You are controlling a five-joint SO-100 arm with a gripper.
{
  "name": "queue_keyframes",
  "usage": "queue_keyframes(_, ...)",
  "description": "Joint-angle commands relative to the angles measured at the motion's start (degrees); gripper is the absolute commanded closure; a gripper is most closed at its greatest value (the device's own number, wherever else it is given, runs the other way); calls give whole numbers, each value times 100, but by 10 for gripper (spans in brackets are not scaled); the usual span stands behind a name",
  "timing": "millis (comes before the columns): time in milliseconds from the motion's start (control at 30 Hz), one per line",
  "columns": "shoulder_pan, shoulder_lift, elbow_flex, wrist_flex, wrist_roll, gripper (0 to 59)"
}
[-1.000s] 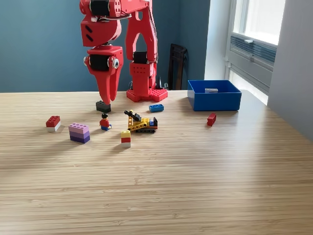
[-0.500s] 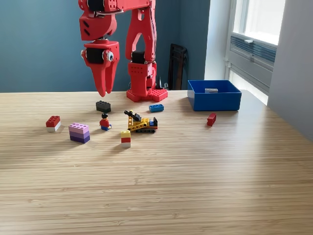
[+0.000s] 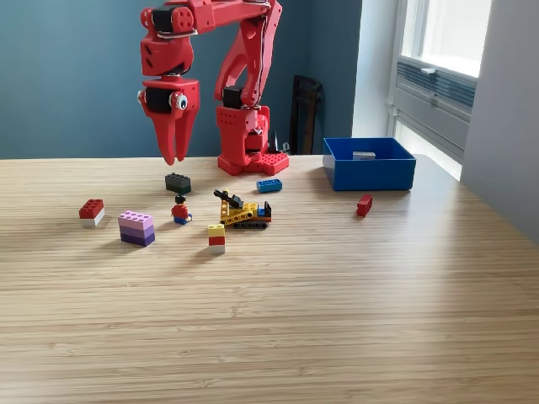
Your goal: Grasp a lego block and put it in the bin.
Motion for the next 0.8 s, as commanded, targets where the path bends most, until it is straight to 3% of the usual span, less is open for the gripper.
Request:
queue_keyframes(33, 220, 378, 668, -352, -325, 491)
queue_keyframes(467, 536, 378, 888, -527, -809, 446)
queue_keyframes(800, 949, 378, 1020, -1213, -1195, 425)
